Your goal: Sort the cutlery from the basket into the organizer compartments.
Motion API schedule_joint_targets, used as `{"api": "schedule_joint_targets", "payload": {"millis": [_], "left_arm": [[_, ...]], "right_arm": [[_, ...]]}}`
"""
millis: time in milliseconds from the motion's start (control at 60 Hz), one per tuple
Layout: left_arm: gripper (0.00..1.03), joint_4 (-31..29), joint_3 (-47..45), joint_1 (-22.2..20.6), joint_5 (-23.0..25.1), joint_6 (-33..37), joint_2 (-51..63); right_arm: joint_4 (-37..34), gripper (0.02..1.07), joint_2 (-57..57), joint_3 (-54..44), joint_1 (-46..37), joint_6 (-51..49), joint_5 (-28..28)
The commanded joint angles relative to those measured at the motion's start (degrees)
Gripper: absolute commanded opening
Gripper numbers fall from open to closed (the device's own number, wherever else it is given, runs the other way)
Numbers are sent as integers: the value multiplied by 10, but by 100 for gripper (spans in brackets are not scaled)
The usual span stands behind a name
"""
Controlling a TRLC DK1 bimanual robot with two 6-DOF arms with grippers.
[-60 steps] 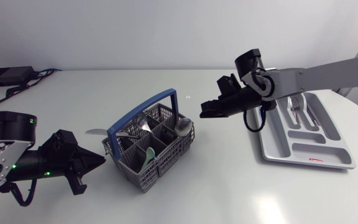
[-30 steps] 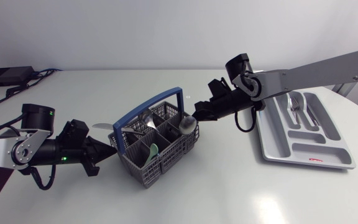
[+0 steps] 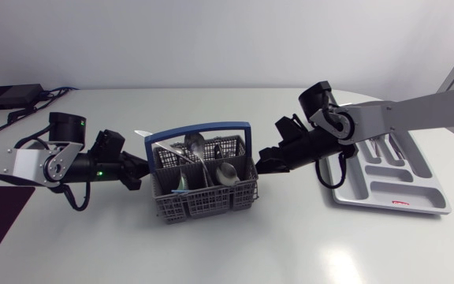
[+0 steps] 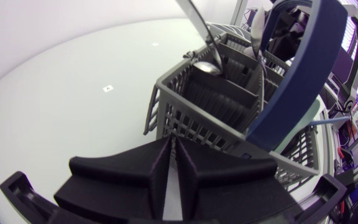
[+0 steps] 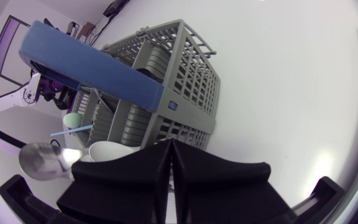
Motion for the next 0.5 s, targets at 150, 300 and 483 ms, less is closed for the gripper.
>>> {"api": "schedule_joint_targets", "payload": {"millis": [150, 300, 483], "left_arm": [[10, 17, 84, -32, 18, -26, 57], [10, 17, 100, -36, 16, -32, 76], [10, 17, 101, -48, 16, -35, 78]], "right_arm": [[1, 8, -25, -21, 9, -6, -8], [4, 8, -26, -18, 13, -5, 2], [7, 8, -39, -24, 12, -3, 25]]}}
